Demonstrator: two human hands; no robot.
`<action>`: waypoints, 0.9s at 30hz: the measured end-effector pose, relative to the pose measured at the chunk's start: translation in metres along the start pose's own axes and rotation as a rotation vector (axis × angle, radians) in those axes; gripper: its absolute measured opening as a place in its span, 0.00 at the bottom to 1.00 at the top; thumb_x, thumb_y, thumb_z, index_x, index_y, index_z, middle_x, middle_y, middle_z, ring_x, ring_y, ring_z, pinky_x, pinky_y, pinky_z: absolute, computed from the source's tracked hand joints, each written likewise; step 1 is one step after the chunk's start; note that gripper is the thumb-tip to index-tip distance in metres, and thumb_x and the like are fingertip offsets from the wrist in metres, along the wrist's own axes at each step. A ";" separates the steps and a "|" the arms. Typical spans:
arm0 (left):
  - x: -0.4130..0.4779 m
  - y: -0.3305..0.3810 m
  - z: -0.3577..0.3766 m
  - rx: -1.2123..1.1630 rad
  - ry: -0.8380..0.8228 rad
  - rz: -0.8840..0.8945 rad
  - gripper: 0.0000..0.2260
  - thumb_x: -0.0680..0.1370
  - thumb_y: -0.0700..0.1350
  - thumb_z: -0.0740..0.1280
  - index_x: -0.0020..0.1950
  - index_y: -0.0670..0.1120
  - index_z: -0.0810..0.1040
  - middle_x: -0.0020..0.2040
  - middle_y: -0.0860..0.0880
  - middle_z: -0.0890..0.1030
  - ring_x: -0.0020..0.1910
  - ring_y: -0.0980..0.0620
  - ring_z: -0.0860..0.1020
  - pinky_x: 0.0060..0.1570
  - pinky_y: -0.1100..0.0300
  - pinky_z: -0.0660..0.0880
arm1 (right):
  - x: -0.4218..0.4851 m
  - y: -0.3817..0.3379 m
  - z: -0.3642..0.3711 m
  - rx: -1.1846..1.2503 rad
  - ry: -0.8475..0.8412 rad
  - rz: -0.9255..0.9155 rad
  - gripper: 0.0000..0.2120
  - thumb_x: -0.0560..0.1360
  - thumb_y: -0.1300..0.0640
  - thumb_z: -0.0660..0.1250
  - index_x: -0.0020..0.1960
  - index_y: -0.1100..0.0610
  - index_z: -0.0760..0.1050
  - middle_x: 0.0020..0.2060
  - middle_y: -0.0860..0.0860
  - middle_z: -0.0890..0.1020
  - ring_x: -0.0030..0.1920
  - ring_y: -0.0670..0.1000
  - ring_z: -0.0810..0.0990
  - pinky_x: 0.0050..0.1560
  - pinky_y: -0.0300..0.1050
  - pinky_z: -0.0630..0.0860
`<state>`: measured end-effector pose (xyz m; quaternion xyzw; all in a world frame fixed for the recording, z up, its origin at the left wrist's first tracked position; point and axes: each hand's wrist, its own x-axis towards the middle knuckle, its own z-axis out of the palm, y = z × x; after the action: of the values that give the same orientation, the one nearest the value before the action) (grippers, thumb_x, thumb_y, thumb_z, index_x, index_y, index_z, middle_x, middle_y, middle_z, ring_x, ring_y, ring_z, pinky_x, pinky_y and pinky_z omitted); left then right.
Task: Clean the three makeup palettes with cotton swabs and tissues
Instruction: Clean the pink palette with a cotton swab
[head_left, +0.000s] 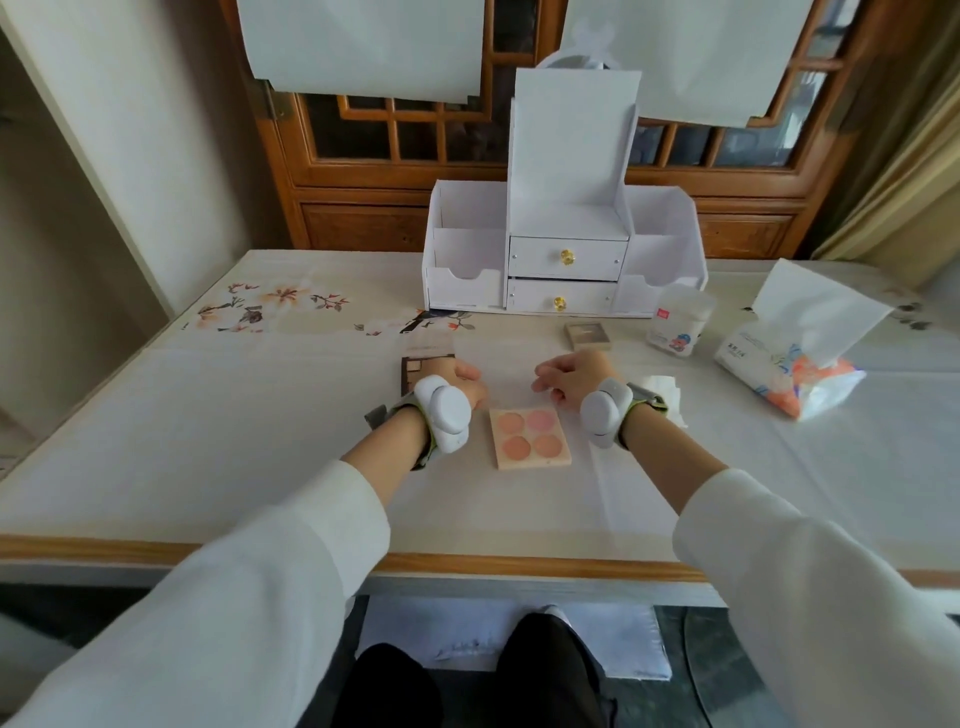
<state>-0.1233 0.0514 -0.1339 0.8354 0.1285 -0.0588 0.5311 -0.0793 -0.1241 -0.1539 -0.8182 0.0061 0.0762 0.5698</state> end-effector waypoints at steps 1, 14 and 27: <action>0.001 -0.001 0.003 0.017 -0.009 -0.008 0.17 0.75 0.35 0.67 0.63 0.37 0.75 0.56 0.36 0.79 0.53 0.41 0.79 0.54 0.57 0.74 | -0.003 0.001 -0.002 -0.004 0.007 -0.006 0.05 0.76 0.63 0.64 0.43 0.62 0.78 0.33 0.53 0.81 0.27 0.49 0.70 0.25 0.35 0.71; 0.013 -0.012 0.004 0.024 -0.108 0.089 0.19 0.70 0.41 0.68 0.58 0.35 0.78 0.49 0.42 0.79 0.50 0.47 0.76 0.60 0.52 0.74 | -0.001 0.015 -0.073 -0.553 0.244 -0.077 0.11 0.75 0.62 0.64 0.55 0.58 0.79 0.54 0.56 0.81 0.56 0.57 0.76 0.52 0.39 0.69; 0.023 -0.022 0.009 0.055 -0.059 0.136 0.10 0.79 0.34 0.62 0.58 0.31 0.76 0.27 0.54 0.80 0.20 0.65 0.74 0.26 0.73 0.72 | 0.001 0.013 -0.082 -0.891 0.100 0.033 0.09 0.73 0.62 0.65 0.48 0.65 0.81 0.48 0.60 0.82 0.43 0.53 0.73 0.43 0.42 0.72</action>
<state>-0.1067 0.0561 -0.1621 0.8545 0.0539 -0.0508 0.5142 -0.0699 -0.2054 -0.1386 -0.9862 0.0134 0.0406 0.1597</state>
